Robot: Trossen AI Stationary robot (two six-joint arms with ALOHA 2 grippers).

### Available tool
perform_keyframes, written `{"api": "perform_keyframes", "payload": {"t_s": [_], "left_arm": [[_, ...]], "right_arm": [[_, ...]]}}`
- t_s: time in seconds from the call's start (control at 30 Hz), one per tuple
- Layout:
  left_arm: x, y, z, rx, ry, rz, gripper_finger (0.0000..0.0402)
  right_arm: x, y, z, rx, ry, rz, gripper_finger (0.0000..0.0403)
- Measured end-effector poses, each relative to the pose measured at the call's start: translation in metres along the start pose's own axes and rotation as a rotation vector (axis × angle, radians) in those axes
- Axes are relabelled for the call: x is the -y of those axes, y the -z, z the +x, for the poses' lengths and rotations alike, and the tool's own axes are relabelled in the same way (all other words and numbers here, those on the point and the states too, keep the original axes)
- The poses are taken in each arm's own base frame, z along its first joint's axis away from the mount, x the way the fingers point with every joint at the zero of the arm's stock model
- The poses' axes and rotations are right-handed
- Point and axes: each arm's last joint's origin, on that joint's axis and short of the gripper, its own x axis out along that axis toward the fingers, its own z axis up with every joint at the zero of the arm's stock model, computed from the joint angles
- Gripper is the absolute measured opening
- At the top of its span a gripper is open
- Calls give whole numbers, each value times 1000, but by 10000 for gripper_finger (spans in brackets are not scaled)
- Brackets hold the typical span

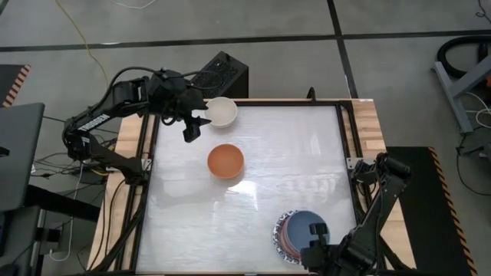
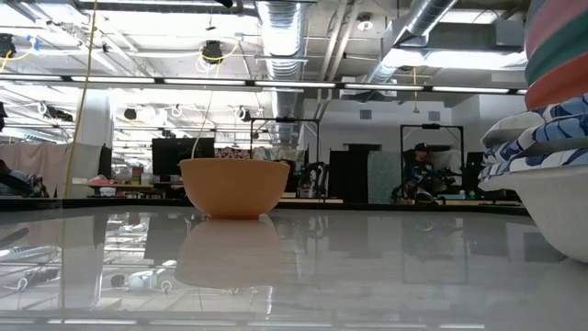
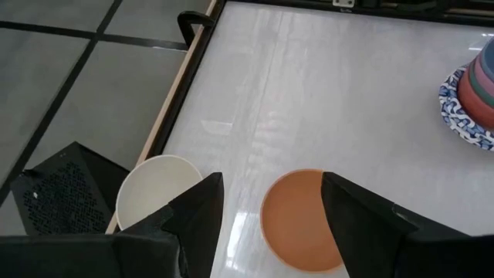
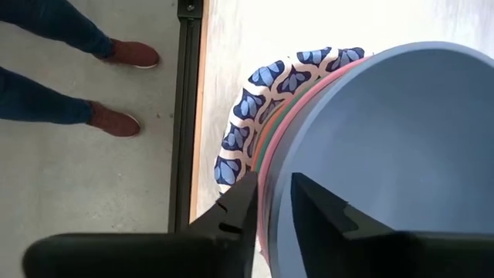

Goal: Nest bowls inside each other
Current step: Stack the blue bowl on top of the other pink bowl, then stack the white bowl on top of the other blue bowl

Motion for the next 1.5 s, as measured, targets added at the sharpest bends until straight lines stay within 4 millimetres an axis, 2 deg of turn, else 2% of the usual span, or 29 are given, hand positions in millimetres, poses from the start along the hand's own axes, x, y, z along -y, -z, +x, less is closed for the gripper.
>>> {"api": "perform_keyframes", "payload": {"t_s": [0.3,0.53,0.7,0.8,0.9,1.07,1.33,1.5], "left_arm": [[0,-1,0,5,1,11,209],[0,0,0,5,0,27,209],[0,0,0,5,0,27,209],[0,0,0,5,0,27,209],[0,0,0,5,0,27,209],[0,0,0,4,-2,30,209],[0,0,0,4,-1,48,209],[0,0,0,4,-1,48,209]], "right_arm": [[0,-1,-3,15,-18,31,159],[2,-6,-16,7,-7,22,159],[9,-9,-36,-21,32,4,145],[11,-9,-39,-34,47,-2,129],[9,-8,-32,-44,64,-10,95],[7,-8,-18,-85,117,-24,16],[2,-4,-8,-107,164,13,12],[-6,-1,8,-113,209,21,5]]}}
